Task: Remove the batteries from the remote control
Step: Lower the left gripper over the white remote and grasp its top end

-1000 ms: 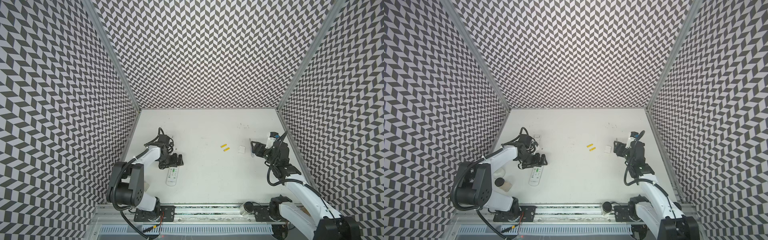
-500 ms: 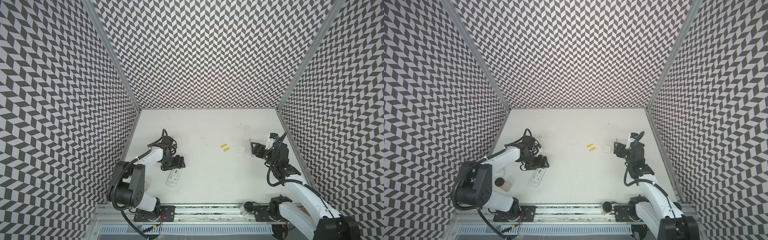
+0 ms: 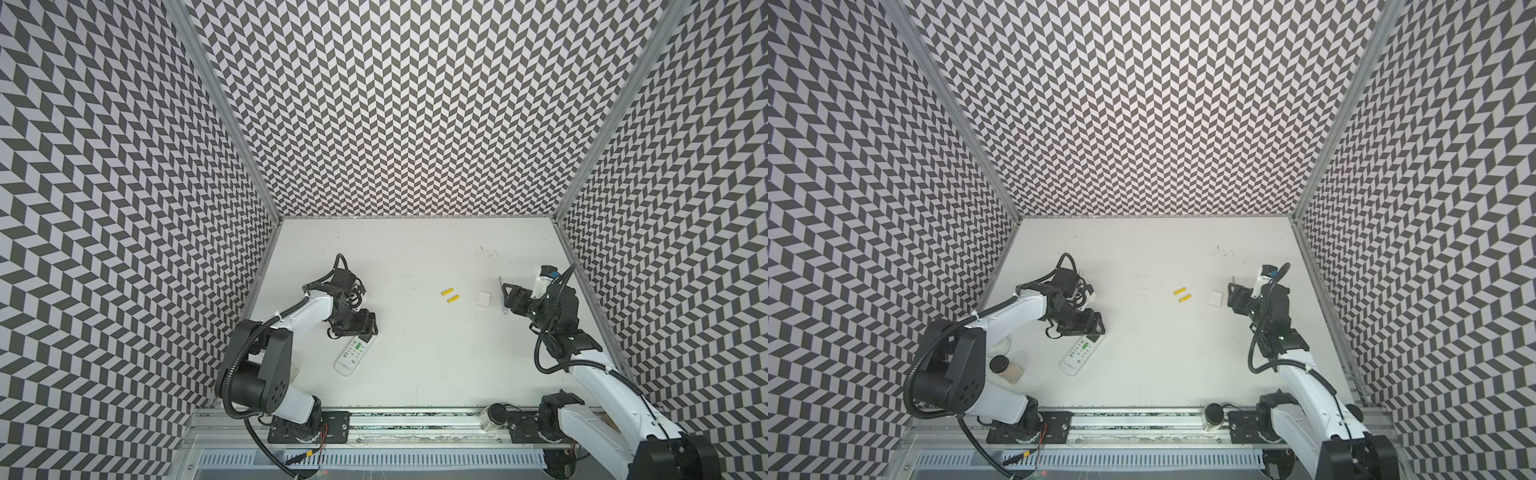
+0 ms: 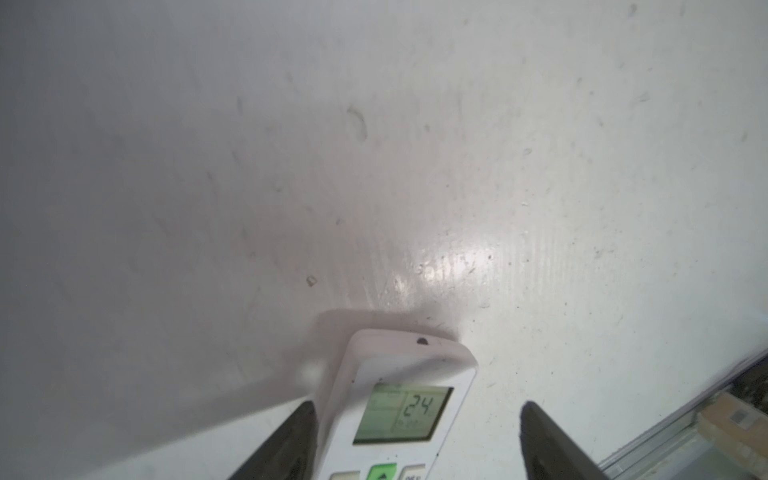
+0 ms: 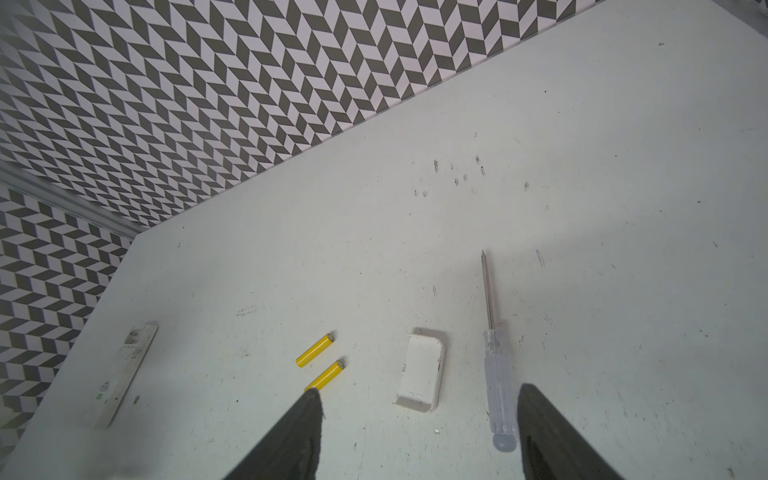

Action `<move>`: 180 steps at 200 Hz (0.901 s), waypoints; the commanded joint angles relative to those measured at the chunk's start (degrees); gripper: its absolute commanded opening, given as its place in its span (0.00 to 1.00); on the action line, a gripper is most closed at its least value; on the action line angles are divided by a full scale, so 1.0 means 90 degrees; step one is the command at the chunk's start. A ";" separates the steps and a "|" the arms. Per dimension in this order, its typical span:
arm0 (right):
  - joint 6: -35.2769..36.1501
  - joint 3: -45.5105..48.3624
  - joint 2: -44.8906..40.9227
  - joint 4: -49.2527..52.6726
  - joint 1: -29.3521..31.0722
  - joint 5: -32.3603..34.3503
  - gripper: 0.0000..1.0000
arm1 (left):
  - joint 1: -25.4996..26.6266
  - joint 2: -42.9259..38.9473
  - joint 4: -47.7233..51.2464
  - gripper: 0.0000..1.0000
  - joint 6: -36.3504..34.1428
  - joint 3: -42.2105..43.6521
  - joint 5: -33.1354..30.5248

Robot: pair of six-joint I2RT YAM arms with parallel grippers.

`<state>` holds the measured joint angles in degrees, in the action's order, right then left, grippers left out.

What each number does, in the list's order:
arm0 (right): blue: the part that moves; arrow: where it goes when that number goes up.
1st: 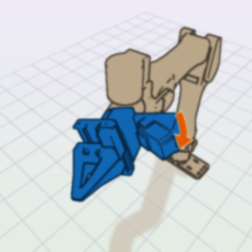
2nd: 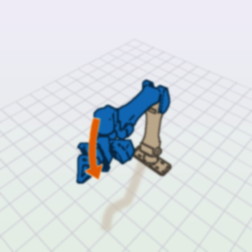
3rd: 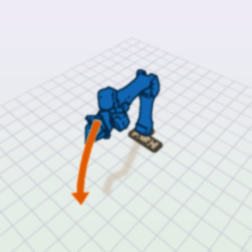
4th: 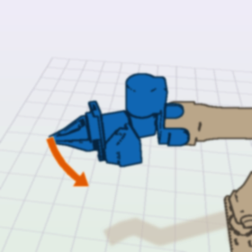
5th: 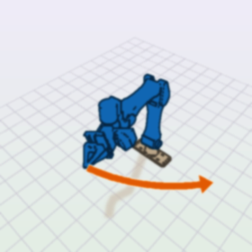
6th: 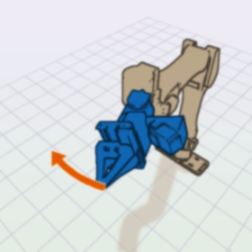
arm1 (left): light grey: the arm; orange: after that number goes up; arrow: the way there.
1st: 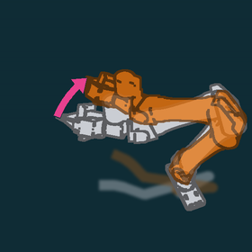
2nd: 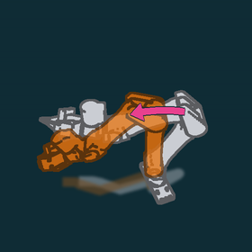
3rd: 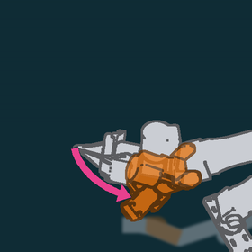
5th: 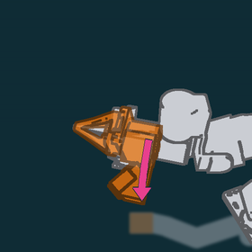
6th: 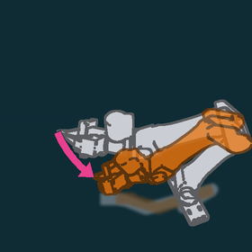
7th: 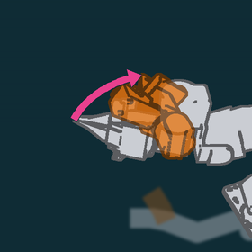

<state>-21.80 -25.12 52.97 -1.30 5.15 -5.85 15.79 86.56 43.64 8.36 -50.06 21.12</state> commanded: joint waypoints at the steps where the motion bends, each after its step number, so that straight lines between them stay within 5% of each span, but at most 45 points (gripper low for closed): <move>1: 0.0077 -0.0056 0.0117 -0.0326 0.0053 -0.0073 0.72 | 0.0048 -0.0202 0.0238 0.86 -0.0366 -0.0377 0.0066; 20: 0.0127 -0.0093 0.0178 -0.0303 0.0063 -0.0083 0.72 | -0.0111 -0.0358 0.0239 0.99 -0.0372 -0.0413 0.0085; 41: 0.0120 -0.0084 0.0242 -0.0328 0.0060 -0.0071 0.72 | -0.0336 -0.0504 0.0133 0.99 -0.0488 -0.0799 0.0199; 53: 0.0135 -0.0136 0.0257 -0.0251 0.0063 -0.0073 0.72 | -0.0347 -0.0530 0.0252 0.99 -0.1255 -0.1411 0.0157; 76: 0.0205 -0.0130 0.0281 -0.0291 0.0072 -0.0012 0.72 | -0.0217 -0.0676 0.0323 0.99 -0.2475 -0.1793 -0.1037; 138: 0.0213 -0.0244 0.0523 -0.0287 0.0075 -0.0063 0.72 | 0.0144 -0.1294 0.1124 0.99 -0.4424 -0.0118 -0.1517; 180: 0.0241 -0.0245 0.0492 -0.0298 0.0092 -0.0039 0.72 | 0.0159 -0.1348 0.1018 0.99 -0.4421 0.0603 -0.0931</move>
<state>-20.32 -25.93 57.47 -1.72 5.52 -6.26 17.02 75.57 52.12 -28.51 -46.46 9.56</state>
